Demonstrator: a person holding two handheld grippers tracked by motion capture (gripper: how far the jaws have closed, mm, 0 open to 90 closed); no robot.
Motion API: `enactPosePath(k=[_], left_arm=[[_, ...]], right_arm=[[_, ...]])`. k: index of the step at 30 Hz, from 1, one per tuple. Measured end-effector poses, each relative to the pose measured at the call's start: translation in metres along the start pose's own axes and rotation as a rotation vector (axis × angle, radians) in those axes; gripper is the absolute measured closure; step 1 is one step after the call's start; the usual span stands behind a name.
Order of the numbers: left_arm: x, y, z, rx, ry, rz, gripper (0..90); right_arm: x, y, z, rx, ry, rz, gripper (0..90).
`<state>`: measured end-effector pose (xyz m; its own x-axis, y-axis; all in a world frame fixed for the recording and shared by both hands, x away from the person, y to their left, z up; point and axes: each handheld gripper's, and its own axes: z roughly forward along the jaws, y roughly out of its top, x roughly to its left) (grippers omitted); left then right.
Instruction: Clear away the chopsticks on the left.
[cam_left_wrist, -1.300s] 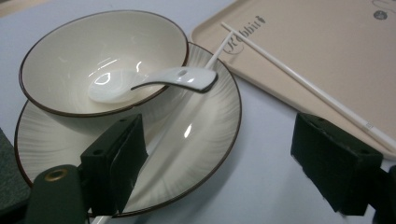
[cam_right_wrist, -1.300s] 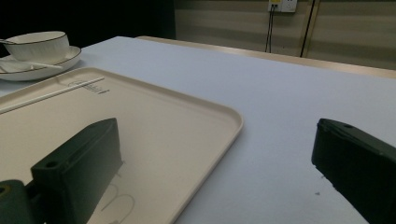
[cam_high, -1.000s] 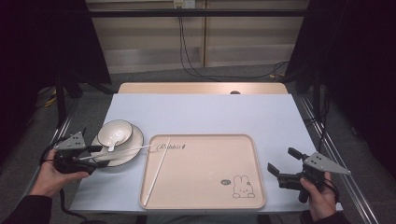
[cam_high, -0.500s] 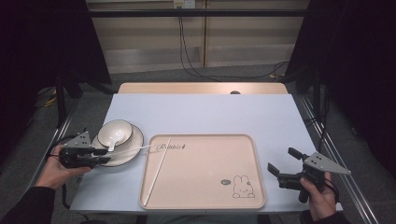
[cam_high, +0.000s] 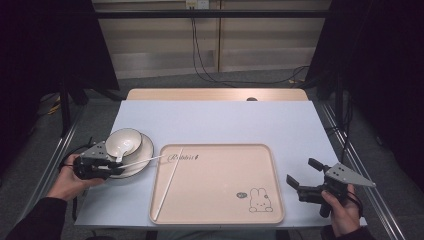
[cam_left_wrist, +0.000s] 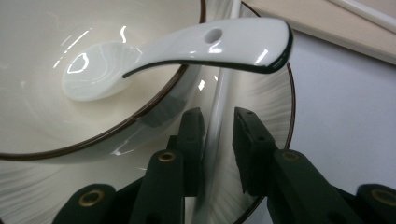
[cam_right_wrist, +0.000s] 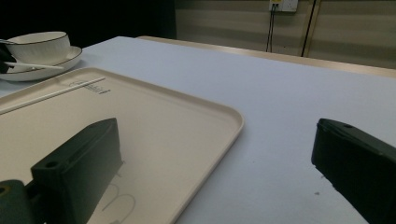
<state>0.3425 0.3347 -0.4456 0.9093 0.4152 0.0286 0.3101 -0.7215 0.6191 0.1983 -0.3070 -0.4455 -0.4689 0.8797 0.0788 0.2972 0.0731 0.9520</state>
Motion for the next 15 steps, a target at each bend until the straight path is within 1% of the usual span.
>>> enactPosePath(k=[1,2,3,5,6,7,8,9,10,13,14,15], left_arm=[[-0.0002,0.0008,0.0011,0.006,0.003,0.006,73.5],[-0.0009,0.0019,0.0019,0.003,-0.002,-0.005,73.8],[-0.0007,0.0025,0.0030,-0.001,0.002,0.004,74.0],[-0.0003,0.0049,0.0037,0.003,-0.006,0.005,74.7],[-0.0008,0.0058,0.0049,-0.004,-0.007,-0.005,74.9],[-0.0003,0.0069,0.0048,0.003,-0.012,-0.005,75.6],[-0.0006,0.0075,0.0061,0.000,-0.004,-0.008,76.6],[-0.0002,0.0082,0.0065,0.005,-0.010,-0.011,77.4],[0.0002,0.0088,0.0068,0.014,-0.006,-0.016,78.7],[0.0001,0.0094,0.0079,0.010,-0.021,-0.030,83.3],[-0.0001,0.0096,0.0079,0.010,-0.021,-0.036,83.8],[-0.0004,0.0096,0.0078,0.010,-0.024,-0.035,84.1]], right_arm=[[0.0000,0.0000,0.0000,0.000,0.000,0.000,1.3],[-0.0002,0.0000,-0.0003,0.001,0.001,-0.002,1.3],[-0.0001,0.0001,-0.0004,0.001,0.001,-0.002,1.3],[-0.0002,0.0000,-0.0003,0.001,0.001,-0.003,1.3],[0.0000,0.0000,0.0000,0.000,0.000,0.000,1.3],[0.0000,0.0000,0.0001,0.000,0.000,0.000,1.3],[0.0000,0.0000,0.0001,0.001,0.001,-0.001,1.3],[-0.0001,0.0000,0.0000,0.002,0.001,-0.002,1.3],[0.0000,0.0000,0.0001,0.000,0.001,-0.002,1.3],[0.0000,0.0000,0.0000,0.000,0.001,-0.002,1.3],[-0.0001,0.0000,-0.0002,0.001,-0.001,-0.003,1.3],[0.0000,-0.0001,0.0000,0.001,0.001,-0.001,1.3]])
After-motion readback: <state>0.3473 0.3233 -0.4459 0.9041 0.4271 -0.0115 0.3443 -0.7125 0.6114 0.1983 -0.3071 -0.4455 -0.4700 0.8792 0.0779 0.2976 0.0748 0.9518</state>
